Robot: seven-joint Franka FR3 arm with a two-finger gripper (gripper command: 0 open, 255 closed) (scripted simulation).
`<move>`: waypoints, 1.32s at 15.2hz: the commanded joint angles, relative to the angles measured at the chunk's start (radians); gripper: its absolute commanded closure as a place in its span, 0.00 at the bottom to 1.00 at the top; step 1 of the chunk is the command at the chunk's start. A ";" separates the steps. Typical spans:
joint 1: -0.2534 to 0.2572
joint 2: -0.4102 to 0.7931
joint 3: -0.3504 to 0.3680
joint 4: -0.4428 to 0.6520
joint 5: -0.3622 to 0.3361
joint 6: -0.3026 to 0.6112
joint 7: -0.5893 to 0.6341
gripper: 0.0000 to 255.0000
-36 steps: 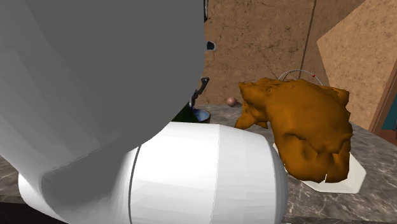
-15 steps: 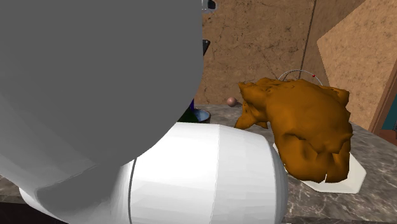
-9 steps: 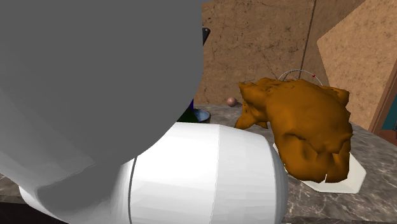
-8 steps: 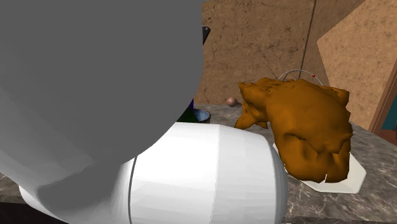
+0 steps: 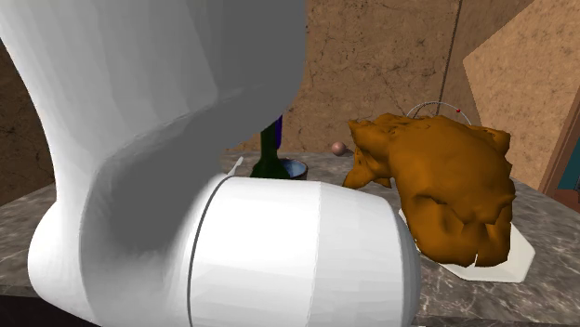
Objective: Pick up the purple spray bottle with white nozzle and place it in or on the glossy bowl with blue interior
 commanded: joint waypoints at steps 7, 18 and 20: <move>0.020 0.392 0.018 0.606 -0.037 -0.214 0.038 1.00; 0.024 0.447 0.019 0.587 -0.043 -0.141 0.040 1.00; 0.022 0.430 0.019 0.535 -0.041 -0.105 0.039 1.00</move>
